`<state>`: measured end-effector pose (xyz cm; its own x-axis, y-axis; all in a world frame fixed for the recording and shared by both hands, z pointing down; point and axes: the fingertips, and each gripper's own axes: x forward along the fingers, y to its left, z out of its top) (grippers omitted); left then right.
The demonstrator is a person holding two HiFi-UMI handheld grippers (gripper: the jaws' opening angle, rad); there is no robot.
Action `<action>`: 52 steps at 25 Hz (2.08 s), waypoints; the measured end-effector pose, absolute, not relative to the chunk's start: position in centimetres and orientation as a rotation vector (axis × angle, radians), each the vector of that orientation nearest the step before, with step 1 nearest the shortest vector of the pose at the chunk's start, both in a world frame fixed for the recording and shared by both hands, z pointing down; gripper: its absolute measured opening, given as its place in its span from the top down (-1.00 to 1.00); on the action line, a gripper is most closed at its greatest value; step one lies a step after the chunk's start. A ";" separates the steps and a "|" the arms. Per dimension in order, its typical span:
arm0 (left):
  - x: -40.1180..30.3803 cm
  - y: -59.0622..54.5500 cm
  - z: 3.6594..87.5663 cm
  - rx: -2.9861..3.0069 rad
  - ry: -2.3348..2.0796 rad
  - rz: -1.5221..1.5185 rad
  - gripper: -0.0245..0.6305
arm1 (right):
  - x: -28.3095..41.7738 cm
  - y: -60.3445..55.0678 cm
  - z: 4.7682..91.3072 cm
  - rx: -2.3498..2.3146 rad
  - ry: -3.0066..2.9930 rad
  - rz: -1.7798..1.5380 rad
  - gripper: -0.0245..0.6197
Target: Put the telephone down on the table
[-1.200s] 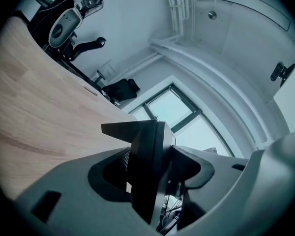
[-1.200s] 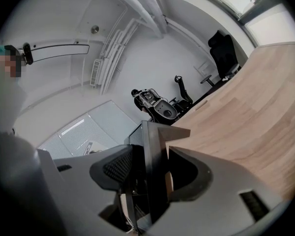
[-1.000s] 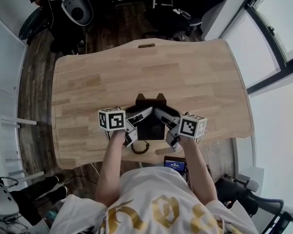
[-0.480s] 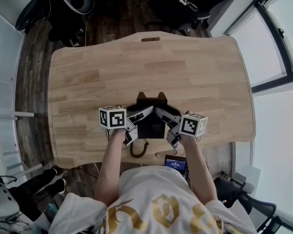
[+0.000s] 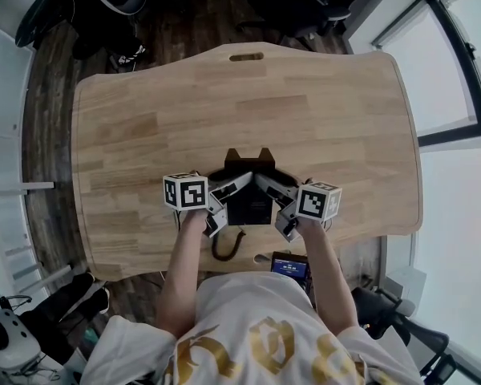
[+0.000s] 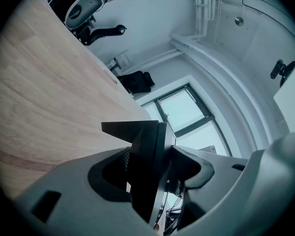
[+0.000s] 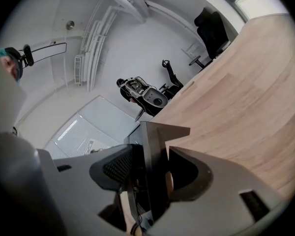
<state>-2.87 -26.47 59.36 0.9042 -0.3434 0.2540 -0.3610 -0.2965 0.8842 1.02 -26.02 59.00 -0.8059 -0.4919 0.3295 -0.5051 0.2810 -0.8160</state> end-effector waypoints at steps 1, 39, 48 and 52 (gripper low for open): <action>-2.8 -26.6 59.6 1.902 -0.516 0.021 0.16 | 1.1 -26.2 59.3 0.971 -2.498 1.606 0.25; -2.7 -30.9 65.3 1.797 -0.556 0.030 0.16 | 1.2 -30.7 64.9 0.904 -2.441 1.673 0.26; -2.8 -30.5 65.3 1.789 -0.591 0.056 0.15 | 1.5 -30.4 64.9 0.951 -2.441 1.627 0.25; -3.1 -30.6 65.5 1.809 -0.637 0.108 0.09 | 1.5 -30.4 64.9 0.986 -2.428 1.587 0.23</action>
